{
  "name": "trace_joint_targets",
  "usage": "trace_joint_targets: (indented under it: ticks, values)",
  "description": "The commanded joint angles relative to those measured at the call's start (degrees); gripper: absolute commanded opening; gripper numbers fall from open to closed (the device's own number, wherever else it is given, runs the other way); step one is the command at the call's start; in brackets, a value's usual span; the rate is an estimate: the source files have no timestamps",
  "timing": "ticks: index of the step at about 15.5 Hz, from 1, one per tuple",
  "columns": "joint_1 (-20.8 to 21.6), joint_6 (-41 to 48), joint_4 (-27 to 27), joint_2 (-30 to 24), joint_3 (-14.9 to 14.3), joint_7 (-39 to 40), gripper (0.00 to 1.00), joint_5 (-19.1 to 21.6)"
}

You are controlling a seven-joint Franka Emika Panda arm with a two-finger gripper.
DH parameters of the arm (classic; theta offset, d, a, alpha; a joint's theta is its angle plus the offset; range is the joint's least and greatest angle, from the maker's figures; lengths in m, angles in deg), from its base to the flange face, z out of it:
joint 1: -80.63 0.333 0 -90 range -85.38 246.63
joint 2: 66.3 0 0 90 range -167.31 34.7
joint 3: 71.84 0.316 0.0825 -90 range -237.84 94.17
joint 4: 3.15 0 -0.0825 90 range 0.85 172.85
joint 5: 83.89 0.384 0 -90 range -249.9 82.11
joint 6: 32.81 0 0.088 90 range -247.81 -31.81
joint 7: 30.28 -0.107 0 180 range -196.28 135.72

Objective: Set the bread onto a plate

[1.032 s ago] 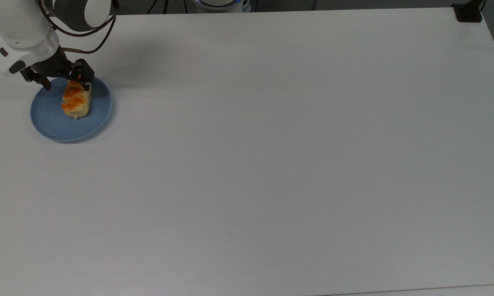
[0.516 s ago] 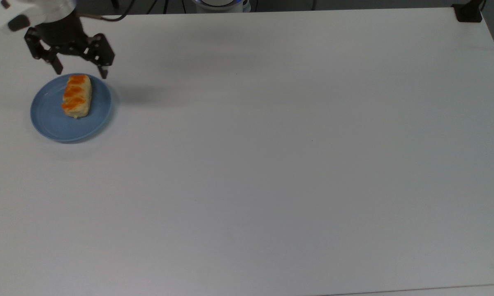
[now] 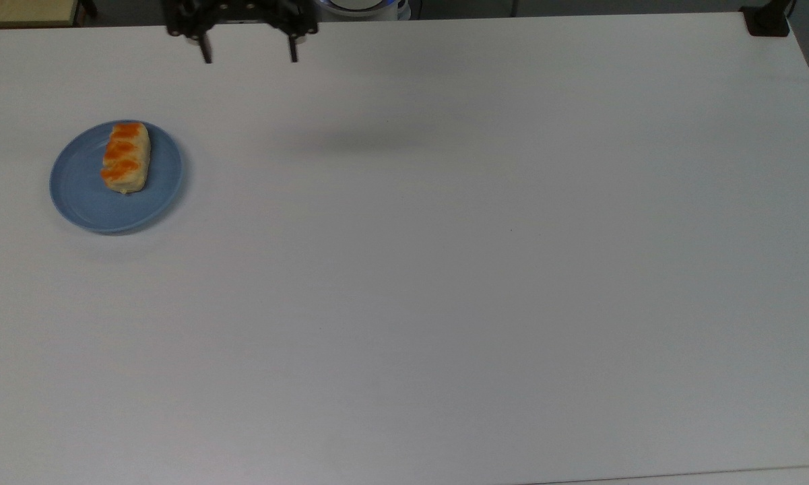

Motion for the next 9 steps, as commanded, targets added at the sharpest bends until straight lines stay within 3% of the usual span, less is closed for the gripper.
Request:
trace_joint_targets:
  ticks: [1, 9]
  values:
    - [3.04, 1.90, 0.72, -0.71, 0.27, -1.82, 1.00, -1.61]
    - [2.78, 1.29, 1.25, -0.80, 0.62, -7.53, 1.00, -0.47]
